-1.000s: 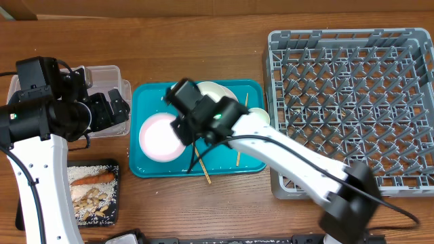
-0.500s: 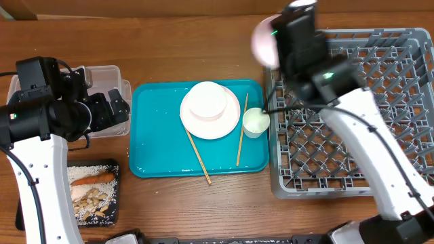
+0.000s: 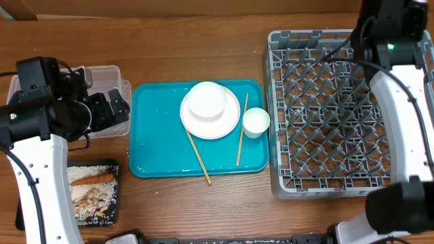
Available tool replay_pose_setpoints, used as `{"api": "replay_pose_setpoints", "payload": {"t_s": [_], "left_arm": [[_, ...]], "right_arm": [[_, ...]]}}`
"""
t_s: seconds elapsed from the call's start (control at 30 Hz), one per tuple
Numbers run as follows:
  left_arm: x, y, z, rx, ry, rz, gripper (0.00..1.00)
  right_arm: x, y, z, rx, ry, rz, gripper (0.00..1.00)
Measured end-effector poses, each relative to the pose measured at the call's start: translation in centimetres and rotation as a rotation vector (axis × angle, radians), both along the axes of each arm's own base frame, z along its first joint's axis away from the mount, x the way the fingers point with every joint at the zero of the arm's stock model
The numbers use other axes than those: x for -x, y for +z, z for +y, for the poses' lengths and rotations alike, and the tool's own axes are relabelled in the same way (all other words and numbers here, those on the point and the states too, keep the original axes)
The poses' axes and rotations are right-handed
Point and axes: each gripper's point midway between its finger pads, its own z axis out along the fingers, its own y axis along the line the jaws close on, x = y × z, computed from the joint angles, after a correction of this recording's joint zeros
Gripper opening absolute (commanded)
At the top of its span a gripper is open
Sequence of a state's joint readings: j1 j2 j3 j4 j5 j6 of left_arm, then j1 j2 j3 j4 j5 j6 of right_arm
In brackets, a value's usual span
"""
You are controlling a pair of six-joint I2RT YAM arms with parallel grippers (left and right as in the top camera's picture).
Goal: Sort waste into correct bins and load items into the dishwasher
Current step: 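Carry the pink bowl right and set it in the grey dish rack, then move the right gripper to the teal tray and grasp a wooden chopstick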
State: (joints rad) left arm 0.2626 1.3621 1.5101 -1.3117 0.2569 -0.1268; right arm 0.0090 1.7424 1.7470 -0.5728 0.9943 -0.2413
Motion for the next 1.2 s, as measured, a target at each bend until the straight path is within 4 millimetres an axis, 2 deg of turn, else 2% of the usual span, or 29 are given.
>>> {"api": "replay_pose_setpoints", "payload": {"t_s": [0.07,0.17,0.43,0.77,0.83,1.0,1.2], "left_arm": [[0.0,0.0,0.0,0.0,0.0,0.0,1.0],[0.0,0.0,0.0,0.0,0.0,0.0,1.0],[0.0,0.0,0.0,0.0,0.0,0.0,1.0],[0.0,0.0,0.0,0.0,0.0,0.0,1.0],[0.0,0.0,0.0,0.0,0.0,0.0,1.0],[0.0,0.0,0.0,0.0,0.0,0.0,1.0],[0.0,0.0,0.0,0.0,0.0,0.0,1.0]], "right_arm": [[0.1,-1.0,-1.6,0.034,-0.076,0.031,0.04],[0.0,-2.9,-2.8,0.066,-0.138,0.085,0.04],[-0.9,-7.7,-3.4,0.135,-0.214,0.224,0.04],[0.6,-15.8,-3.6,0.191,-0.234,0.461,0.04],[0.9,-16.5,-3.5,0.191,-0.227,0.487,0.04],[0.7,-16.8,-2.2,0.189,-0.193,0.507,0.04],[-0.3,-17.1,0.9,0.193,-0.117,0.501,0.04]]}}
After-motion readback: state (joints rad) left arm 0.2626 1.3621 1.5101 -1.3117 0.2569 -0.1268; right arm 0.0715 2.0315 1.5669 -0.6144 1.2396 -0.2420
